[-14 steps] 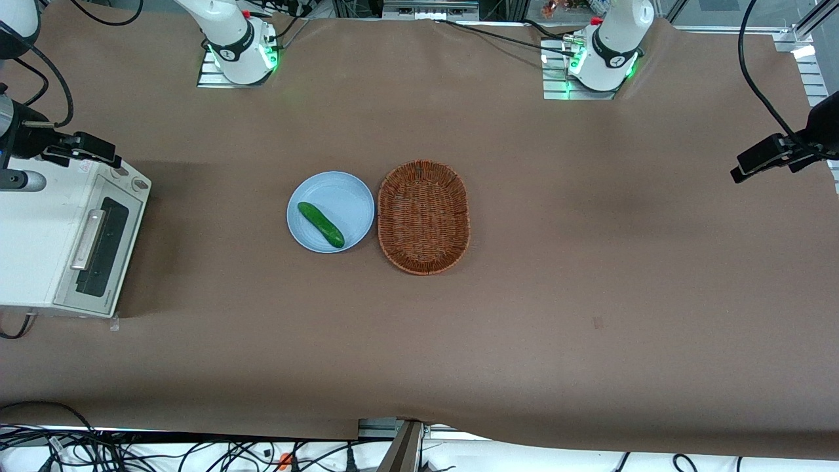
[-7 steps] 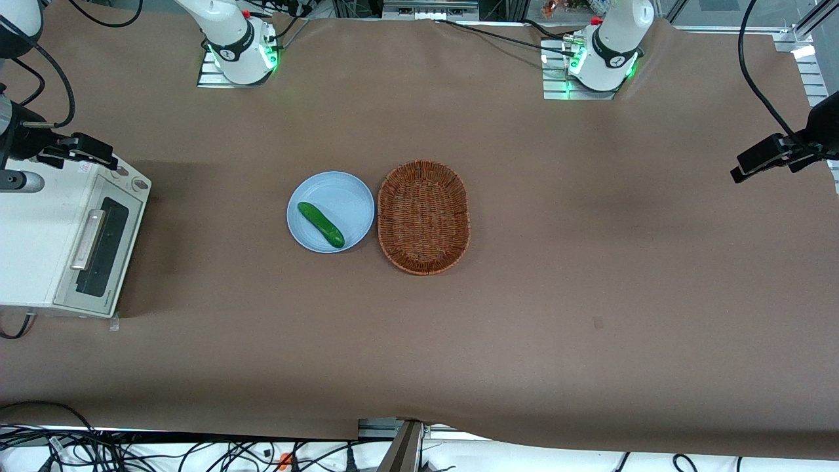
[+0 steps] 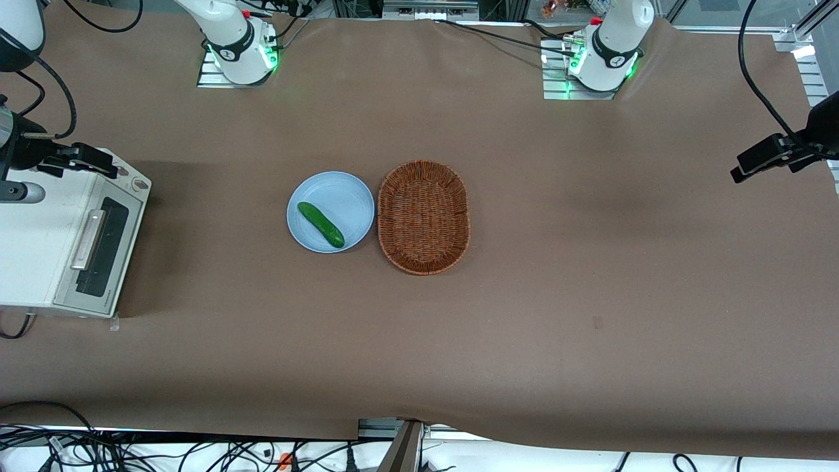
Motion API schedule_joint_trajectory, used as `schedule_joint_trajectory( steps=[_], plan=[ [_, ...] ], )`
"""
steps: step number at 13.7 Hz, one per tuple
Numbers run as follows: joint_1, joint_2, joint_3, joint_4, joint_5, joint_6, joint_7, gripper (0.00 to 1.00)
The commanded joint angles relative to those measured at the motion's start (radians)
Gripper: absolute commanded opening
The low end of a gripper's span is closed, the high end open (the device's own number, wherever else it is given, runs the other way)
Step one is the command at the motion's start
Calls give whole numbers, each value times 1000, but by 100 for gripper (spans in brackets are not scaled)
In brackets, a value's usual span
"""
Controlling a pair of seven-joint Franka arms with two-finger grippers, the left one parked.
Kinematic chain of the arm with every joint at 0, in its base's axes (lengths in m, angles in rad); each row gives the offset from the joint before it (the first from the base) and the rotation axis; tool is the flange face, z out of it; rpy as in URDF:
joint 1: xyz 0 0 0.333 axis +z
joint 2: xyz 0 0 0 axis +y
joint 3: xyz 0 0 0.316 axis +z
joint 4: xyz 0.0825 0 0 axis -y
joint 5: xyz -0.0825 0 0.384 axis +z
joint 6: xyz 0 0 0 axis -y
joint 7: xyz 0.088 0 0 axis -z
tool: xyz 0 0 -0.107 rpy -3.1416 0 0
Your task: Open oven door with right arm only
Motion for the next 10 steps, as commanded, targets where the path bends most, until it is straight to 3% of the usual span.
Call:
schedule_joint_trajectory(
  steps=[1,10],
  plan=[
    [-5,8,8,27,-6,-12,-9,100],
    [-8,41,7,27,-11,-81,-9,100]
  ],
)
